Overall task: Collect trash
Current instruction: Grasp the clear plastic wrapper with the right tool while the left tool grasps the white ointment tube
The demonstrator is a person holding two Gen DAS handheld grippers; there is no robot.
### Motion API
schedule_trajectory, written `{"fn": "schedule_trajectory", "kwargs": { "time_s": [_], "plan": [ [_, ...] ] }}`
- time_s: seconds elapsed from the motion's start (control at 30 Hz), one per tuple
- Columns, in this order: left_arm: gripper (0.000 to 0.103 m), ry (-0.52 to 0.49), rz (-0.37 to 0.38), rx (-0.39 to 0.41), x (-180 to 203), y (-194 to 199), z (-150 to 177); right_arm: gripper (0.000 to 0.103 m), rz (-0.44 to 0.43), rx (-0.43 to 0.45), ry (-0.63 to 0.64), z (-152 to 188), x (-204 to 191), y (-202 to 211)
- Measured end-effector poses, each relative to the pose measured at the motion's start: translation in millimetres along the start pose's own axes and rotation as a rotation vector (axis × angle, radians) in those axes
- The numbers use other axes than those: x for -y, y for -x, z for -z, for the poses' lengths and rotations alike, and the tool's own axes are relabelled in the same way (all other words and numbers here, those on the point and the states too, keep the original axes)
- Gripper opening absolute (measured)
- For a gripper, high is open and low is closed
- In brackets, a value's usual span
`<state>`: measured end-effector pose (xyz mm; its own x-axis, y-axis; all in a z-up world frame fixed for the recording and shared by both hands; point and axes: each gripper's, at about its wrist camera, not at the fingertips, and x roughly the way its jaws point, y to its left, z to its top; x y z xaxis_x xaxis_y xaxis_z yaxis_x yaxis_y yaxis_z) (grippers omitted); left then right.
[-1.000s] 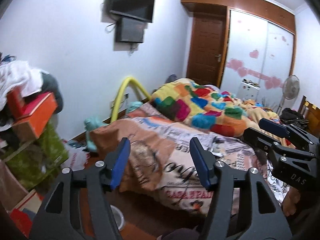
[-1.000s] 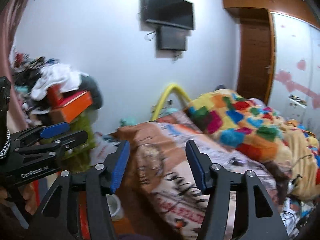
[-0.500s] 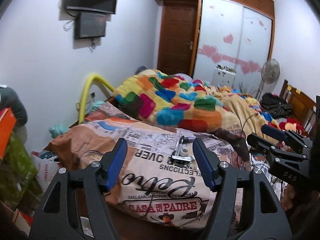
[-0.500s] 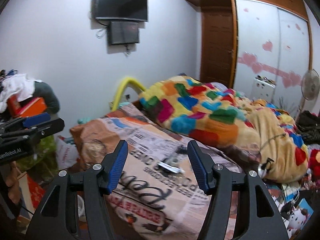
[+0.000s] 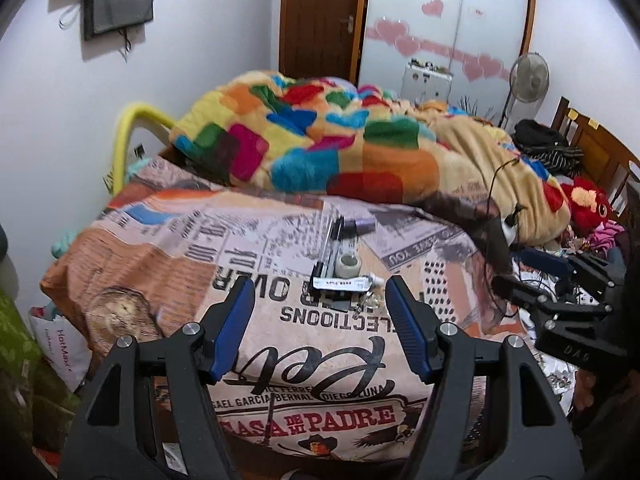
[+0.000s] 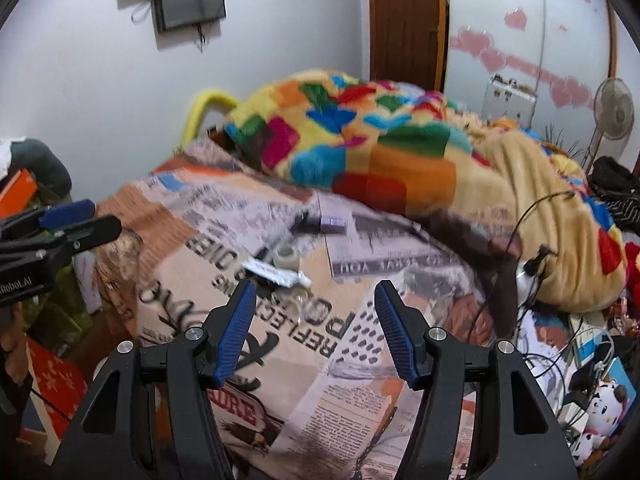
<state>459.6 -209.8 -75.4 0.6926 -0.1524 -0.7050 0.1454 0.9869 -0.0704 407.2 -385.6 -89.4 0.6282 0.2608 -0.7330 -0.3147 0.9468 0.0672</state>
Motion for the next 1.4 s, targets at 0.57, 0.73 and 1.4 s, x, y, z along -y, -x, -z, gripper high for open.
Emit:
{"fn": "schedule_trajectory", "kwargs": {
  "time_s": [0.57, 0.73, 1.4],
  "plan": [
    [0.067, 0.059, 0.063, -0.145, -36.0, -126.2, 15.7, 0.058, -0.079, -0.246, 0.057, 20.5, -2.0, -156.5],
    [0.067, 0.052, 0.114, -0.174, -35.8, -151.9, 20.7, 0.056, -0.068, -0.235, 0.110, 24.0, -2.6, -166.2],
    [0.048, -0.181, 0.262, -0.263, 30.0, -229.5, 21.2, 0.014, -0.034, -0.198, -0.011, 35.4, 43.7, -143.6]
  ]
}}
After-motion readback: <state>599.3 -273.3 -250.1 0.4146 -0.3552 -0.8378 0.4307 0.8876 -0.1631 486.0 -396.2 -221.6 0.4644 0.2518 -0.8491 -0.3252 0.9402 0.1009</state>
